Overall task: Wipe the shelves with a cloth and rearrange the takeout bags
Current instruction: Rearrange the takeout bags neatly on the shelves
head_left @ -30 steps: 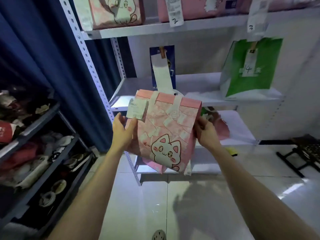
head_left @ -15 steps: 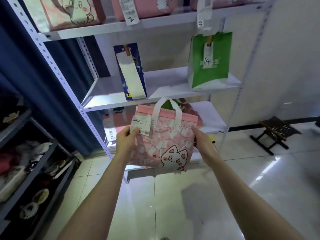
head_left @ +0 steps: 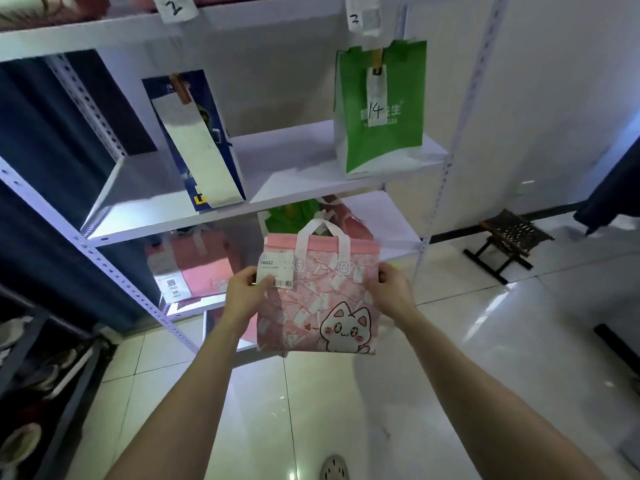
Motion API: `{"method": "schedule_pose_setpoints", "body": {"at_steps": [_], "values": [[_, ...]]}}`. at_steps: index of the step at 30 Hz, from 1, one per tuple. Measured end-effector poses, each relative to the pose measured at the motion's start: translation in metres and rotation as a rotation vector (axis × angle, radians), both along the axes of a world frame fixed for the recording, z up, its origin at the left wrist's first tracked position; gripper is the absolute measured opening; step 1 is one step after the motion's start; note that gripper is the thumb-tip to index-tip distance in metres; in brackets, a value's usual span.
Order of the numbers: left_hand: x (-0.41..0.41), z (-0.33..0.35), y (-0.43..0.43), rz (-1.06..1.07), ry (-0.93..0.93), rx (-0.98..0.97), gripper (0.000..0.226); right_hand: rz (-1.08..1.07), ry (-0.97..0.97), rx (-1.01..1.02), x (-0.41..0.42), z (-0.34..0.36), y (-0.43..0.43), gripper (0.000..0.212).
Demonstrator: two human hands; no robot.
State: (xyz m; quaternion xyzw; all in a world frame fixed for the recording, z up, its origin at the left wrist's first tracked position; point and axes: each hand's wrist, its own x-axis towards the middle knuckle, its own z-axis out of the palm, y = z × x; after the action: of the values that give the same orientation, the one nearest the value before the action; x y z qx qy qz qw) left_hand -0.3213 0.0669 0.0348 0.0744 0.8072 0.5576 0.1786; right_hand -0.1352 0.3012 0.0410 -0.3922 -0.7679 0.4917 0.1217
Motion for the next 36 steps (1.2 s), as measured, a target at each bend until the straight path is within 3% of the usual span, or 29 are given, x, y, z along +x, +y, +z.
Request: {"method": "schedule_pose_setpoints", "body": {"at_steps": [5, 12, 19, 24, 27, 29, 31, 36], "values": [[-0.022, -0.007, 0.039, -0.062, -0.096, 0.024, 0.015, -0.052, -0.014, 0.042, -0.012, 0.001, 0.029, 0.01], [-0.032, 0.027, 0.09, -0.128, 0.089, -0.012, 0.024, -0.151, 0.18, 0.045, -0.022, 0.024, 0.075, 0.021], [-0.029, 0.082, 0.174, -0.157, 0.177, 0.039, 0.025, -0.151, 0.319, 0.063, -0.023, 0.06, 0.16, 0.004], [-0.008, 0.102, 0.234, -0.222, 0.217, 0.124, 0.026, -0.211, 0.44, 0.086, -0.003, 0.076, 0.224, 0.01], [0.0, 0.113, 0.269, -0.245, 0.239, 0.185, 0.01, -0.27, 0.494, 0.124, 0.01, 0.085, 0.256, 0.01], [-0.001, 0.123, 0.293, -0.197, 0.278, 0.197, 0.029, -0.308, 0.513, 0.17, 0.017, 0.091, 0.273, 0.009], [-0.01, 0.131, 0.313, -0.129, 0.341, 0.165, 0.038, -0.34, 0.518, 0.193, 0.022, 0.096, 0.286, 0.009], [-0.052, 0.147, 0.344, -0.013, 0.476, -0.062, 0.034, -0.388, 0.5, 0.222, 0.026, 0.106, 0.31, 0.01]]}}
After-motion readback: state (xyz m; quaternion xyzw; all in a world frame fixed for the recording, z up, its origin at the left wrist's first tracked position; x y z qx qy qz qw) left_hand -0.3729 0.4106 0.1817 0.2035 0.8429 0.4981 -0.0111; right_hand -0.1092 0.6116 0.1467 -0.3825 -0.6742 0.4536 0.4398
